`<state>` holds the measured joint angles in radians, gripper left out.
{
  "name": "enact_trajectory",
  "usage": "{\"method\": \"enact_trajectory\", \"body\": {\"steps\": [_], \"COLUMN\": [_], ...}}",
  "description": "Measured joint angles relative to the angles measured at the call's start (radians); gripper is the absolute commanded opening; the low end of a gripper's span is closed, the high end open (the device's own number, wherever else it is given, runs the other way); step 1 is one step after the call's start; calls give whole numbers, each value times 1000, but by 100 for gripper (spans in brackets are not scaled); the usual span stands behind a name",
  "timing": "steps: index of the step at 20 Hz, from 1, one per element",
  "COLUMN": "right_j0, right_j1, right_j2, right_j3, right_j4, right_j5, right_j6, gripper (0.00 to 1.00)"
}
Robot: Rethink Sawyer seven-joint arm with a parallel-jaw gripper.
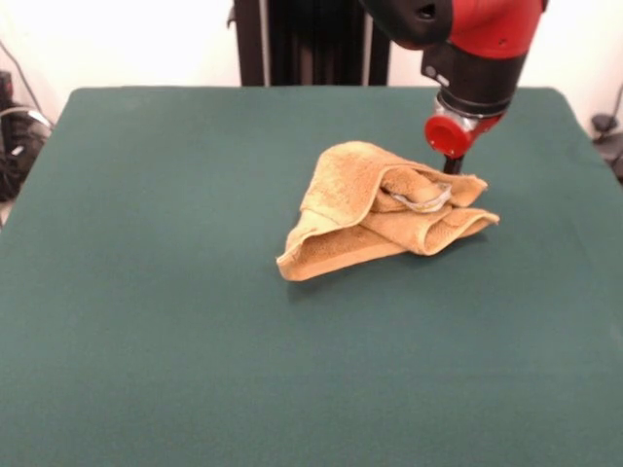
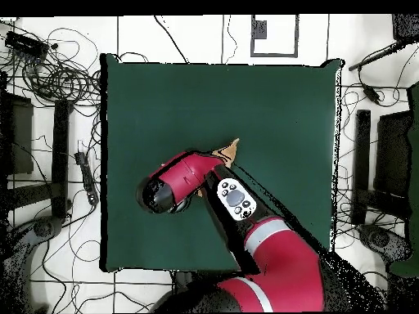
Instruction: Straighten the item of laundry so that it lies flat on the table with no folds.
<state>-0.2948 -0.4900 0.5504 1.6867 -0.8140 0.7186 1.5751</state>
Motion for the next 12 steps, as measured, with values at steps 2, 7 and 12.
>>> {"method": "enact_trajectory", "body": {"steps": [2,7,12], "right_j0": [0,0,3], "right_j1": [0,0,1], "right_j2": [0,0,0], "right_j3": [0,0,0], "right_j4": [-1,-2,-2], "right_j5": [0,0,0], "right_j6": [0,0,0], "gripper": [0,100,100]}}
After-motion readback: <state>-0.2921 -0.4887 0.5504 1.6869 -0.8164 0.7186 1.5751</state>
